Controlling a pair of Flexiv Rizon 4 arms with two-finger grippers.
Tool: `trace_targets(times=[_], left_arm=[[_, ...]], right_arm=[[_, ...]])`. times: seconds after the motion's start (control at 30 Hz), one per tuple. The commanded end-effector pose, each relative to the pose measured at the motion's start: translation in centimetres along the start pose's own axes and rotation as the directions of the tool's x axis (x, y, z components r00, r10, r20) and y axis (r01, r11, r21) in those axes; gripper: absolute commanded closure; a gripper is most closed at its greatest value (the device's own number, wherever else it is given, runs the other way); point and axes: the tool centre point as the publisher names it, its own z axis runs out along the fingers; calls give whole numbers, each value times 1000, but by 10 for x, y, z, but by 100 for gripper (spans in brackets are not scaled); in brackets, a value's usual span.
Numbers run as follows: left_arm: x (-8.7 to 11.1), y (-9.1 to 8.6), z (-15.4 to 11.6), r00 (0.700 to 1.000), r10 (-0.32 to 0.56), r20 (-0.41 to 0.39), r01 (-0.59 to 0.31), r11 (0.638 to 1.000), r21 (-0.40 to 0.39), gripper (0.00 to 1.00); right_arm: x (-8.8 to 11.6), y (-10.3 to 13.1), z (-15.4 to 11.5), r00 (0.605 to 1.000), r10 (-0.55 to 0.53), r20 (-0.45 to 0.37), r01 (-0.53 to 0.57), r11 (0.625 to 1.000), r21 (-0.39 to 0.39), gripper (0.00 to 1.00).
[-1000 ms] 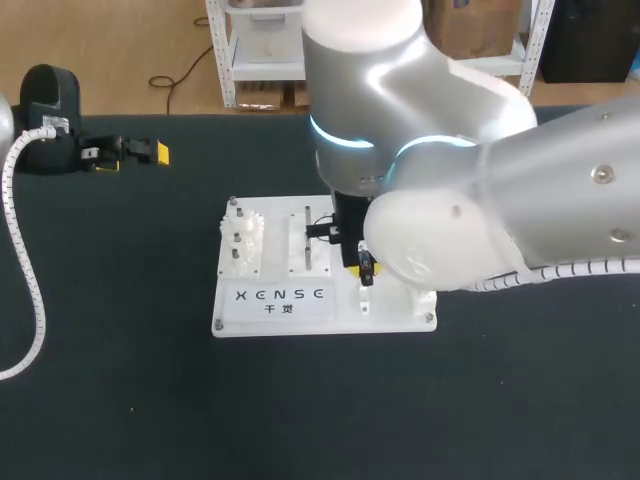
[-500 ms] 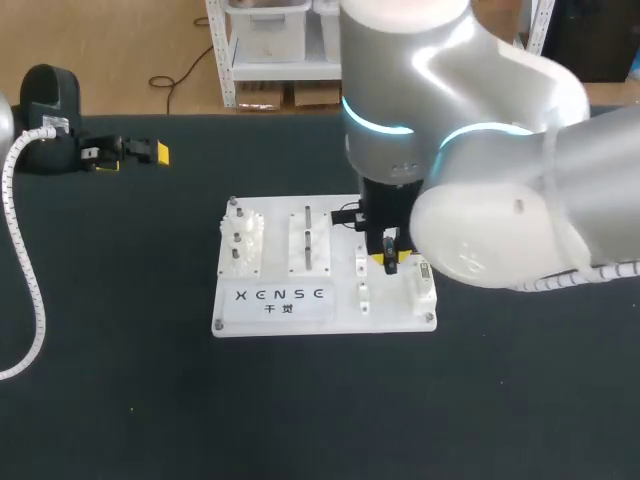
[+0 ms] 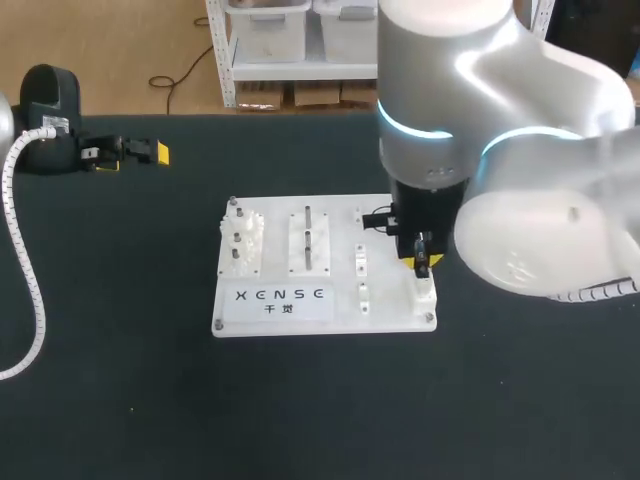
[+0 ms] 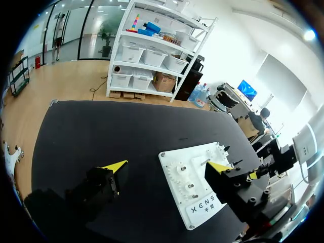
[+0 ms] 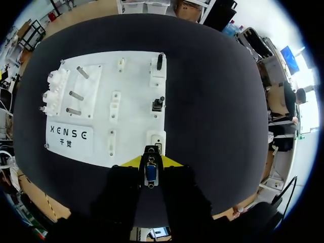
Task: Insert the USB connector, Ethernet cable, and multi-pin plug into their matching sockets one by one.
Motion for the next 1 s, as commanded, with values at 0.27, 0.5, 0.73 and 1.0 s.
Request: trace_targets(times=[0.27,0.5,0.73,1.0], left_arm=[[0,0,0,1000,0,0,0,1000,0,0],[0,0,0,1000,0,0,0,1000,0,0],[0,0,0,1000,0,0,0,1000,0,0],[0,0,0,1000,0,0,0,1000,0,0]], right_arm=[[5,-8,6,1000,16,-2,-16,1000,-3,100],[5,-8,10,1000,20,-9,-20,1000,-7,100],[3,-10,11,1000,24,-9,-24,1000,-7,100],[2,-8,12,1000,25,-11,-25,1000,-9,100]])
